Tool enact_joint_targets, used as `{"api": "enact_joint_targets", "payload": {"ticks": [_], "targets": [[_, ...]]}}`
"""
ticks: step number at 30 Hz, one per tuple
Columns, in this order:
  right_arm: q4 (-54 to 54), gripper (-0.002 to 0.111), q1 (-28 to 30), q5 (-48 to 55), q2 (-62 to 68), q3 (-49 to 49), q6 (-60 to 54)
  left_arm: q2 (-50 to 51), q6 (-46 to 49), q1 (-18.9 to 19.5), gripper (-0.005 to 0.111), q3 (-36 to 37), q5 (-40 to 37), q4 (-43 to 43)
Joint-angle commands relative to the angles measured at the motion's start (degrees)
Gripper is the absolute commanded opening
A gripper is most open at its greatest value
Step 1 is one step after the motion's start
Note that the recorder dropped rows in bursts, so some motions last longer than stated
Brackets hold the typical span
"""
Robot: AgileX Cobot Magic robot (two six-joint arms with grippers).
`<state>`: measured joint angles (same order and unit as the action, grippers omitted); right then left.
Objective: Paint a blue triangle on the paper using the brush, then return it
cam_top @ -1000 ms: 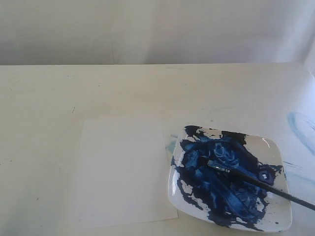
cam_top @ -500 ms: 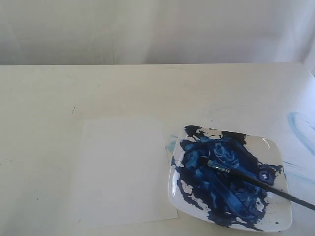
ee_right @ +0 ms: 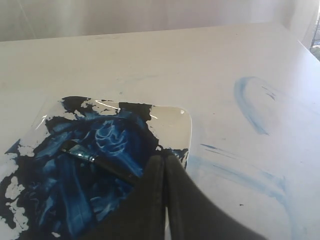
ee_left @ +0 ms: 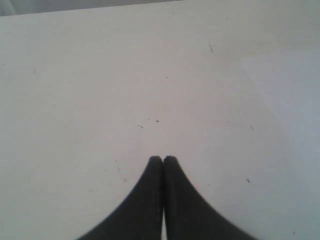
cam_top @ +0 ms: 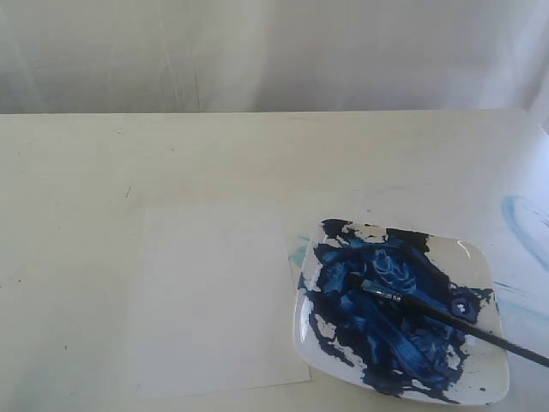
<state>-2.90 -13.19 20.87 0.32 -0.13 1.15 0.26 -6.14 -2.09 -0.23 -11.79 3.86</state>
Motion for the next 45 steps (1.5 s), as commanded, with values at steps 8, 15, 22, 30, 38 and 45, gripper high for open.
{"api": "enact_joint_targets", "payload": {"ticks": [8,15,22,30,38,45], "targets": [[0.0,0.0,-0.05,-31.74,-0.32,0.13,0.13,-0.26,0.01,-4.37,0.0,0.23,0.21,-0.12],[-0.11,0.0,-0.05,-42.65,-0.32,0.13,0.13,-0.26,0.01,-4.37,0.0,0.23,0.21,-0.12],[-0.11,0.0,-0.05,-46.65,-0.32,0.13,6.39,-0.26,1.23,-4.37,0.0,0.23,0.93,-0.12],[-5.2,0.0,-0.05,-39.68,-0.32,0.13,14.6,-0.26,3.38,-4.37,0.0,0.23,13.64,-0.12],[-16.58,0.0,-0.05,-16.92,-0.32,-6.4,14.72,-0.26,3.38,-4.37,0.0,0.23,29.84,-0.12],[-18.03,0.0,-0.05,0.96,5.04,-15.21,16.78,-0.26,3.38,-4.37,0.0,0.23,44.53,-0.12]]}}
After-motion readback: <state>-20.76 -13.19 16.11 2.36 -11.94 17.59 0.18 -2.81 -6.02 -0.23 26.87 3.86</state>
